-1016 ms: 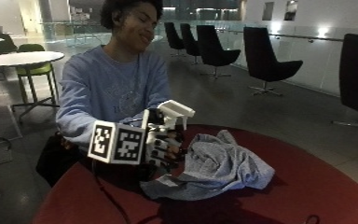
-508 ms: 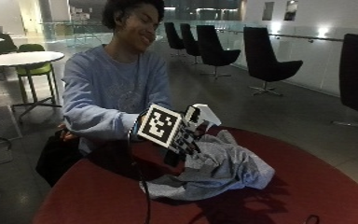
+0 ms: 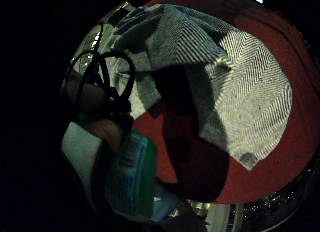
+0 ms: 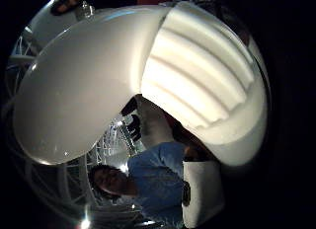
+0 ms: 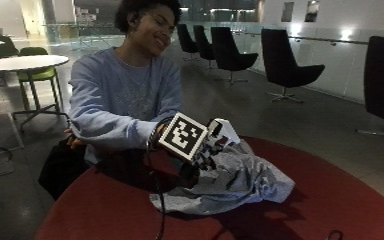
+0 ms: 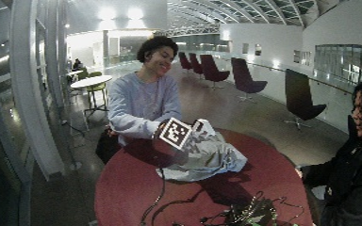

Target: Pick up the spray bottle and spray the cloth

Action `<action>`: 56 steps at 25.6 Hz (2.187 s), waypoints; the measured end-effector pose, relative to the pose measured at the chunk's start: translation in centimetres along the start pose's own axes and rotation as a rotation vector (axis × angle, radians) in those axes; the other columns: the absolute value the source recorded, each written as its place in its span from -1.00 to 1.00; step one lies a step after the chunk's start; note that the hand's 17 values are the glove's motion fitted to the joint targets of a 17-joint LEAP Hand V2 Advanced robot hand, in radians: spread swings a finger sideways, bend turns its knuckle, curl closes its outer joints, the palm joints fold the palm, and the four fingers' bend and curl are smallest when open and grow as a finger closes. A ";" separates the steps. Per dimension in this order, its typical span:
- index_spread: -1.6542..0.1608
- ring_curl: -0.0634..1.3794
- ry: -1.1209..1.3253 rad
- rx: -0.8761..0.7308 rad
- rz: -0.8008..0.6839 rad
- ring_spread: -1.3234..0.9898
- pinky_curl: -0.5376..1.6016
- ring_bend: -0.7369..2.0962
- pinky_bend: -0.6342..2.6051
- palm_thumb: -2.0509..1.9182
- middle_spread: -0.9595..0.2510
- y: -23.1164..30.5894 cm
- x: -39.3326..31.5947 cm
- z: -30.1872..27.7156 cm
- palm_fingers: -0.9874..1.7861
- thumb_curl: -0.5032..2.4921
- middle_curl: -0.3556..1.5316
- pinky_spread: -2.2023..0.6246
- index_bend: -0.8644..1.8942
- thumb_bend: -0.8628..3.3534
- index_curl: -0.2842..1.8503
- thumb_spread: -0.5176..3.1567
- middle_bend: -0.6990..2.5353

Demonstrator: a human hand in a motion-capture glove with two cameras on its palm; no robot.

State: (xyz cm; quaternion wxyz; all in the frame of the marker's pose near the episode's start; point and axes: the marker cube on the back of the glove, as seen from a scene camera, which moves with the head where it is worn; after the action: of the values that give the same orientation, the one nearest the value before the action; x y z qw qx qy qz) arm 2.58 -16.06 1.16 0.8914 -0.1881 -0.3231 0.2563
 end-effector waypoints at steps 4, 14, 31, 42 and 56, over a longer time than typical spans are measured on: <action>0.58 -0.35 0.019 -0.024 0.022 0.14 -0.15 -0.04 -0.43 0.52 0.51 0.2 0.1 0.3 0.55 -0.24 -0.17 0.64 -0.28 -0.60 -0.36 -0.39 -0.40; 0.59 -0.35 0.066 -0.029 0.040 0.14 -0.15 -0.04 -0.43 0.52 0.51 0.9 -0.1 -0.7 0.54 -0.23 -0.16 0.65 -0.27 -0.60 -0.36 -0.39 -0.40; 0.59 -0.35 0.081 -0.027 0.069 0.15 -0.15 -0.04 -0.42 0.52 0.51 1.1 -0.1 -1.1 0.54 -0.22 -0.13 0.64 -0.28 -0.60 -0.37 -0.38 -0.40; 0.60 -0.35 0.114 -0.033 0.070 0.15 -0.15 -0.04 -0.41 0.51 0.52 1.1 0.5 -0.5 0.55 -0.22 -0.12 0.64 -0.28 -0.60 -0.37 -0.38 -0.40; 0.60 -0.35 0.019 0.029 -0.033 0.14 -0.14 -0.04 -0.40 0.51 0.52 1.3 -1.7 0.7 0.55 -0.21 -0.11 0.63 -0.28 -0.60 -0.37 -0.37 -0.40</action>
State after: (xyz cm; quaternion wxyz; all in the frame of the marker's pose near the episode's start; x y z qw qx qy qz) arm 0.57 -15.90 0.20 0.9012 -0.1721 -0.3137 0.2447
